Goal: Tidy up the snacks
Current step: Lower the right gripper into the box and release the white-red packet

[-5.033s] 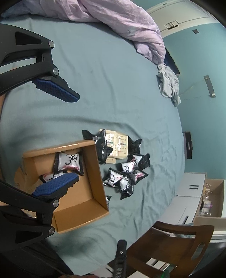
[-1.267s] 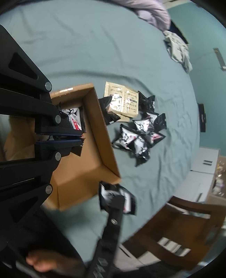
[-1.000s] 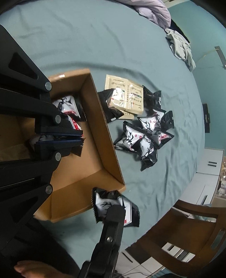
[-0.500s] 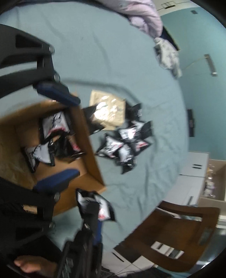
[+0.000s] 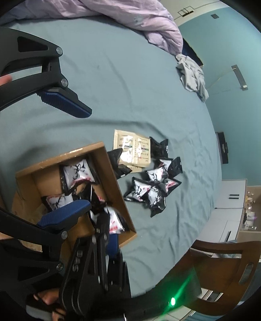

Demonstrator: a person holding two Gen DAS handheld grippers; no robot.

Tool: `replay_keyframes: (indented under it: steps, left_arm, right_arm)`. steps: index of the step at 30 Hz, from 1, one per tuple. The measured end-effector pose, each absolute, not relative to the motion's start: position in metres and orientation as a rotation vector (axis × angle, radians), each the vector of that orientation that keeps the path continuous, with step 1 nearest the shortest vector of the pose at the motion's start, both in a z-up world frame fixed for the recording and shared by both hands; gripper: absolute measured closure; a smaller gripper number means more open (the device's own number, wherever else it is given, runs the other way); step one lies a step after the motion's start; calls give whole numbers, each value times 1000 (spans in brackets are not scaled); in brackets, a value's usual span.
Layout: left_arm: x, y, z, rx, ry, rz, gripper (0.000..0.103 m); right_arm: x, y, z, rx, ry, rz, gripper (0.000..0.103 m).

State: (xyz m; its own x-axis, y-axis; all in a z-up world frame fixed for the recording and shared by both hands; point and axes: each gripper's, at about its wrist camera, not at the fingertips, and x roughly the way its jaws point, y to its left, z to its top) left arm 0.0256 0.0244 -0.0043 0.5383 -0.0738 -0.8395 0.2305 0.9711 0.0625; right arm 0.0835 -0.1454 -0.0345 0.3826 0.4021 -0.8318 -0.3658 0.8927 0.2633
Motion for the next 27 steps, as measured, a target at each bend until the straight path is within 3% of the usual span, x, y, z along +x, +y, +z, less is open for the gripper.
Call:
replay_keyframes:
  steps: [8, 11, 13, 23, 27]
  left_arm:
    - [29, 27, 0, 163, 952, -170, 18]
    - [30, 32, 3, 136, 942, -153, 18]
    - [29, 36, 6, 124, 932, -140, 18]
    - [26, 39, 9, 108, 923, -127, 18]
    - [26, 35, 8, 105, 939, -133, 18]
  right_arm:
    - [88, -136, -42, 23, 1073, 458, 77]
    - [84, -138, -40, 43, 1080, 470, 59]
    - [80, -144, -34, 68, 1067, 482, 42]
    - [63, -201, 7, 159, 1003, 456, 38]
    - [67, -232, 22, 180, 956, 396, 27]
